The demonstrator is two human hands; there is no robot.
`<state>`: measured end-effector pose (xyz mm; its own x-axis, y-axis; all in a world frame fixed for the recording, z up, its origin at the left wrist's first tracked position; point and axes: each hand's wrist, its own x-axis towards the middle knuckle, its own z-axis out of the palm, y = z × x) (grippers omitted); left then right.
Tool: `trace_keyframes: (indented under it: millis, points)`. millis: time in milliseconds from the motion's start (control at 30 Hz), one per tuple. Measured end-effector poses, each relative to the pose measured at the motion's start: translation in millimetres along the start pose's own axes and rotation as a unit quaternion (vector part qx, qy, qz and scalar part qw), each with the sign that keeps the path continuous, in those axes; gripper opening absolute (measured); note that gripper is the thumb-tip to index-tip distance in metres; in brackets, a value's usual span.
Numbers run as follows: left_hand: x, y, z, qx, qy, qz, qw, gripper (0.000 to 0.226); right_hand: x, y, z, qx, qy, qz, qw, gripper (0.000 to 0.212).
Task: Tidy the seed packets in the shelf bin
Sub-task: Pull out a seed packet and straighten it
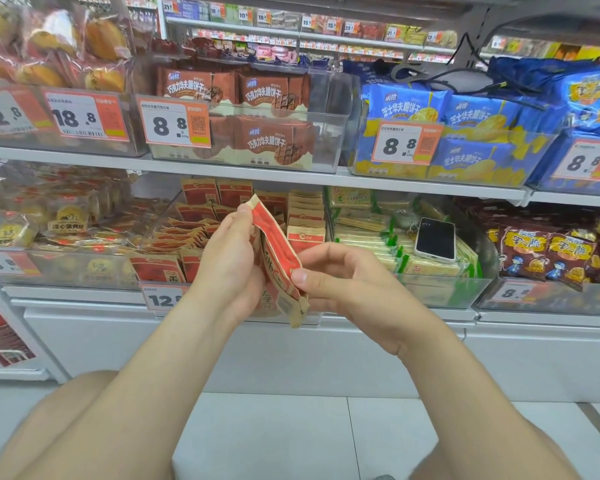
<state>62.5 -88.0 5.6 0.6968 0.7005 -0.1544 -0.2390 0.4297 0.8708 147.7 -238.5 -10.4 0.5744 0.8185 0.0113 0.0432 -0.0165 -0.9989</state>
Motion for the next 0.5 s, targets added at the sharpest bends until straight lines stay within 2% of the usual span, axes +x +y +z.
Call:
trace_keyframes:
  millis: [100, 200, 300, 500]
  points:
    - [3, 2, -6, 0.094, -0.068, 0.003, 0.993, 0.03, 3, 3, 0, -0.024, 0.064, -0.019, 0.998, 0.013]
    - [0, -3, -9, 0.187, -0.144, -0.002, 0.972, 0.04, 9, 7, -2, -0.054, 0.11, -0.048, 0.991, 0.025]
    - [-3, -7, -10, 0.195, -0.17, -0.004, 0.966, 0.05, 10, 8, -3, -0.075, 0.135, -0.073, 0.985, 0.022]
    - [1, -5, -16, 0.228, -0.199, 0.028, 0.953, 0.04, 11, 8, 0, -0.106, 0.146, -0.085, 0.98, 0.019]
